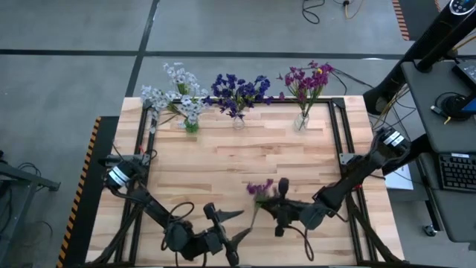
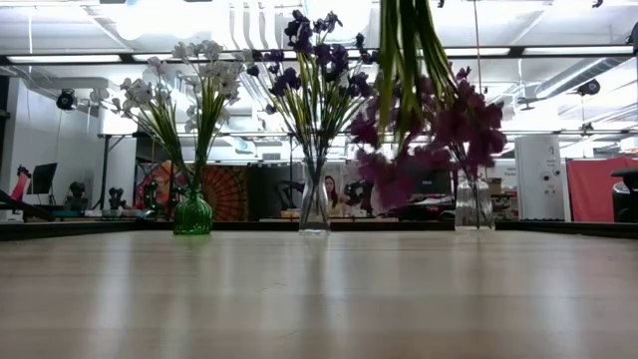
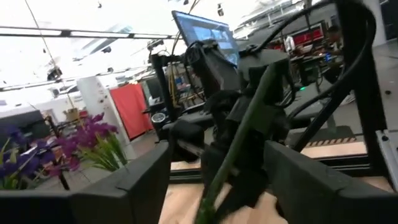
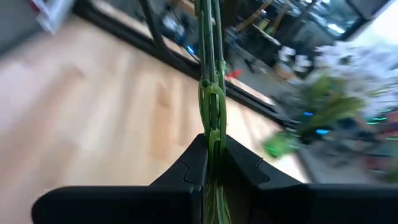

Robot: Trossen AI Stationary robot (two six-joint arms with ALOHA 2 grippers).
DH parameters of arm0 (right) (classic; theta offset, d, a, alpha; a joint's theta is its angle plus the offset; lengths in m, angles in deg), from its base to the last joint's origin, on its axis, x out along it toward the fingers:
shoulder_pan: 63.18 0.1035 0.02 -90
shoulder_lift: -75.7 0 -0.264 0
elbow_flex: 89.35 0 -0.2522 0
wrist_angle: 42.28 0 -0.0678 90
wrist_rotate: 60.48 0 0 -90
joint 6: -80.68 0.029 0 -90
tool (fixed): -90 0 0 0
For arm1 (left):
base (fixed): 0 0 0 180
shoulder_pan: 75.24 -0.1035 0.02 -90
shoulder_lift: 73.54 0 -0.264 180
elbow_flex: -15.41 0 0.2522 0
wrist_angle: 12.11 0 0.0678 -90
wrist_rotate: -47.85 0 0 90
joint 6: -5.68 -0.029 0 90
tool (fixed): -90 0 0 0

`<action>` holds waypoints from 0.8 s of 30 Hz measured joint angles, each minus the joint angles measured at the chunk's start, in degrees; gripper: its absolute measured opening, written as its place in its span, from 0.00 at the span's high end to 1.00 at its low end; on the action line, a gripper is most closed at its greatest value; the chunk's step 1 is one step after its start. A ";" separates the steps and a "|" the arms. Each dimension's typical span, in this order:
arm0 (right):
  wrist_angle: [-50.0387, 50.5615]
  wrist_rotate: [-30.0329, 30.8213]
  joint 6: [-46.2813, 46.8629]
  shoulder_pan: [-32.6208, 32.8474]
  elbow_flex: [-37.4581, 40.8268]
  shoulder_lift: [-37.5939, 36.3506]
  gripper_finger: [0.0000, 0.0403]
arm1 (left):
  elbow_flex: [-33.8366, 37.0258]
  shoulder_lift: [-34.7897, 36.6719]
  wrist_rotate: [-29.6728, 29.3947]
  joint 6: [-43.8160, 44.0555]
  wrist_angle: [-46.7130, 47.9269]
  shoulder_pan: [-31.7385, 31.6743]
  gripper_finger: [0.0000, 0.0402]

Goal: Sort flowers into vase by color
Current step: Put the light violet flowers into the right transparent vase

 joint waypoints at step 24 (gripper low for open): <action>41.64 19.40 -19.74 4.96 -11.37 -3.20 0.93 | 3.54 20.04 21.30 69.01 56.41 -3.58 0.44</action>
